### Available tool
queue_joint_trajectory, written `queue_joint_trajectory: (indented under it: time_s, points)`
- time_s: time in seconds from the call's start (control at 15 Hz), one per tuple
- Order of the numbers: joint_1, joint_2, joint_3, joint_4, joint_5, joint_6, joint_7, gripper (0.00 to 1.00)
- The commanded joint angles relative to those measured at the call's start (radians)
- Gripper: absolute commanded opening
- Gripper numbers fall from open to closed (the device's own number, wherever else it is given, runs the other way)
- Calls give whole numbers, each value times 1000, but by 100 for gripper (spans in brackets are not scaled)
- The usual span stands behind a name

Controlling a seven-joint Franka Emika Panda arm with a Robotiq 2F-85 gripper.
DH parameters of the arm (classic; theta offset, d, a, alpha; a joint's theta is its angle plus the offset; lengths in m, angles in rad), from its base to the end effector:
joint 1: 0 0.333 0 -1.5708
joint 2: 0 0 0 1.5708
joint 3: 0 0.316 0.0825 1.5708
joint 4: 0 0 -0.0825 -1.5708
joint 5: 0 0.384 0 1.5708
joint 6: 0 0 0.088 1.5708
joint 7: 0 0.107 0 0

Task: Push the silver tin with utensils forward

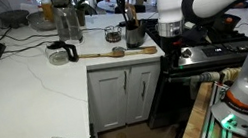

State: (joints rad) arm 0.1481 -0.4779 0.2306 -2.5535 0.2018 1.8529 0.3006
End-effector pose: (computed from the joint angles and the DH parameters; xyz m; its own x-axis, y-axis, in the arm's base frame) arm 0.3367 0.1498 0.4096 0.9701 -0.0370 -0.2398 -0.0379 -0.9993 0.0006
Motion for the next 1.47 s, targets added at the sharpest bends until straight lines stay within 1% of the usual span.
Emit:
queue_joint_trajectory:
  time_s: [0.0,0.07,0.13,0.2,0.33,0.53,0.67,0.8,1.07,1.27,1.4]
  points:
    - [4,0,-4,2,-2,-3,1,100]
    - [4,0,-4,2,-2,-3,1,100]
    - [-10,2,-11,7,-12,14,6,100]
    - [-25,-8,-5,1,-40,62,24,100]
    - [-52,-21,-11,3,-84,148,31,100]
    - [-103,-18,-21,11,-179,260,46,100]
    - [-120,-3,-48,11,-202,332,16,100]
    - [-149,19,-64,12,-225,422,27,100]
    - [-183,80,-120,38,-196,561,24,100]
    - [-211,138,-143,55,-209,611,25,100]
    - [-224,177,-154,68,-220,609,19,100]
